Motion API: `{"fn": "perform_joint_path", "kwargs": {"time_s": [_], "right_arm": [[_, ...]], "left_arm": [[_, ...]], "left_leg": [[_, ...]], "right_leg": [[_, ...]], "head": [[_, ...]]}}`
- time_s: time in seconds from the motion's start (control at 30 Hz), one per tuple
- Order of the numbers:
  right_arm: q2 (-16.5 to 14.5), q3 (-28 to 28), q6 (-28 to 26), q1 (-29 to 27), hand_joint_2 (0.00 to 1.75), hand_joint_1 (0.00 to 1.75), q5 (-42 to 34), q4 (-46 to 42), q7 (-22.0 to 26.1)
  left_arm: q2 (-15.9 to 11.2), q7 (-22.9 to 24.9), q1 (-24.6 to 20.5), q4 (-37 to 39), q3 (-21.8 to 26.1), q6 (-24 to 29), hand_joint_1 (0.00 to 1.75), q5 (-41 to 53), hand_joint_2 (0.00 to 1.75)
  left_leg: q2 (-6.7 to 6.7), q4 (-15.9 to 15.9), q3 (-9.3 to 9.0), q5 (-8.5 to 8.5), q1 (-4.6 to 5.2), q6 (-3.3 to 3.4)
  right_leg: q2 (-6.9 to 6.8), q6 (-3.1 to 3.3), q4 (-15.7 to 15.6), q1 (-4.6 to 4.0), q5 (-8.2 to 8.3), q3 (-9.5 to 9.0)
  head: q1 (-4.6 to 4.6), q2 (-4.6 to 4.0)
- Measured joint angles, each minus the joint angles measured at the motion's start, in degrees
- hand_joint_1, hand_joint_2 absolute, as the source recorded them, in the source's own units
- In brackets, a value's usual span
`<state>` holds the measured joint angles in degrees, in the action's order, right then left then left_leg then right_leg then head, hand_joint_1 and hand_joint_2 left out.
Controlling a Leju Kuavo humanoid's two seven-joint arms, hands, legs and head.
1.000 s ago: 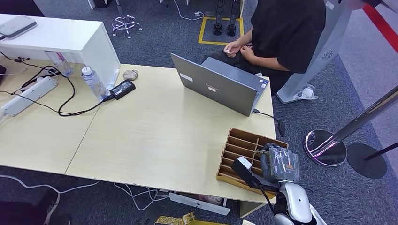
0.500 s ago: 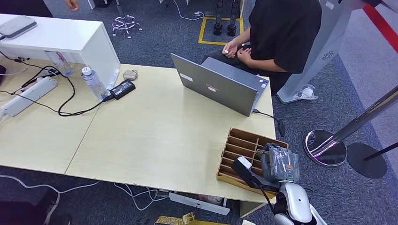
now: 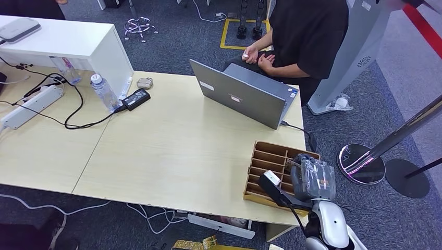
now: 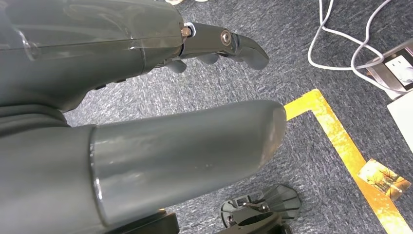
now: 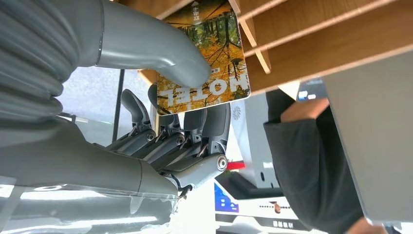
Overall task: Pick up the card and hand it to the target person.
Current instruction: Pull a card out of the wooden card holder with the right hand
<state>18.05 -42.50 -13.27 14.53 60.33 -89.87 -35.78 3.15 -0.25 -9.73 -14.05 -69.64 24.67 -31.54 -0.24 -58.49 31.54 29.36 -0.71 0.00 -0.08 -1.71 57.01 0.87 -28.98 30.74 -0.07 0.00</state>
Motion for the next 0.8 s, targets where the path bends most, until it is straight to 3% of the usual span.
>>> {"fn": "perform_joint_path", "kwargs": {"time_s": [0.8], "right_arm": [[1.9, 0.7, 1.0, 3.1, 1.75, 1.34, 1.9, -7.6, -0.7]], "left_arm": [[0.0, 0.0, -0.1, 0.0, 0.0, 0.0, 0.00, 0.0, 0.00]], "left_leg": [[0.00, 0.0, 0.00, 0.00, 0.00, 0.00]], "right_leg": [[0.00, 0.00, 0.0, 0.00, 0.00, 0.00]], "head": [[0.00, 0.00]]}}
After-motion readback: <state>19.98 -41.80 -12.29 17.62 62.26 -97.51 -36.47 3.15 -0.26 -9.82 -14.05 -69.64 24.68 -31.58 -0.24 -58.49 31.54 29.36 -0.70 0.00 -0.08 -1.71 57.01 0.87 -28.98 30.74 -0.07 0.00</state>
